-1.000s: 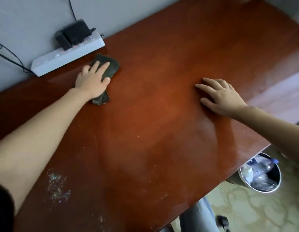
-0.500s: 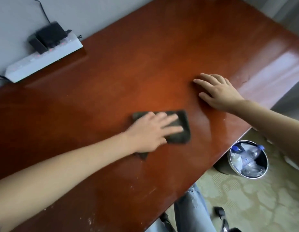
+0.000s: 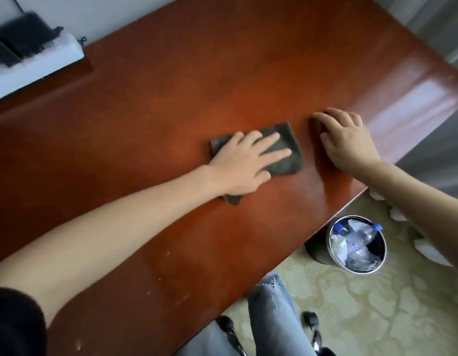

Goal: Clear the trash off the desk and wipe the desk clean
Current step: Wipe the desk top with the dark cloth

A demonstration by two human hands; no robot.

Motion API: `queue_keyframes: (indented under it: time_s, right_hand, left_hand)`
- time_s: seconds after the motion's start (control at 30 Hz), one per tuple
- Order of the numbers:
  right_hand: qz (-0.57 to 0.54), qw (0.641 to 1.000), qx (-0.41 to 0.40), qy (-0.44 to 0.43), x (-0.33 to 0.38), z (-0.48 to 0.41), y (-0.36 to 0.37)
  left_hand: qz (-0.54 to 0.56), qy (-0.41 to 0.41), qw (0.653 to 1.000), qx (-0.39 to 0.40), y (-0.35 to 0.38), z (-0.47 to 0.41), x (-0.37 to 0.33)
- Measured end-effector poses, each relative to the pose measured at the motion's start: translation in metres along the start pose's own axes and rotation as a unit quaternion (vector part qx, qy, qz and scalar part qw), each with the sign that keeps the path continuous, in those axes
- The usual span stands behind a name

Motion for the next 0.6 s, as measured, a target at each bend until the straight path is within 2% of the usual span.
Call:
queue_keyframes:
  time_s: [0.07,0.17,0.27,0.43,0.6]
  right_hand:
    - [0.010,1.000,-0.001,0.018,-0.003,0.007,0.002]
    - [0.016,1.000,-0.011,0.007,0.013,0.020,0.005]
    - [0.003,1.000,-0.015,-0.004,0.044,0.039,0.007]
    - [0.012,0.999,-0.028,-0.031,0.112,0.090,0.039]
    - [-0.004,0.999,-0.038,0.009,0.159,0.130,0.066]
  left_hand:
    - [0.010,0.108,0.994,0.008,0.005,0.017,-0.054]
    - [0.002,0.188,0.982,0.024,0.014,0.046,-0.085]
    - [0.007,0.207,0.978,0.027,0.015,0.082,-0.080]
    - [0.033,0.209,0.977,0.042,0.024,0.192,-0.068]
    - [0.030,0.219,0.973,0.072,0.035,0.305,-0.052]
Point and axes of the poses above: each hand's wrist, its own z-axis away from the middle knuckle, its own y-axis out of the palm, x = y × z, the point moved 2 cm from there along -z, towards the middle knuckle
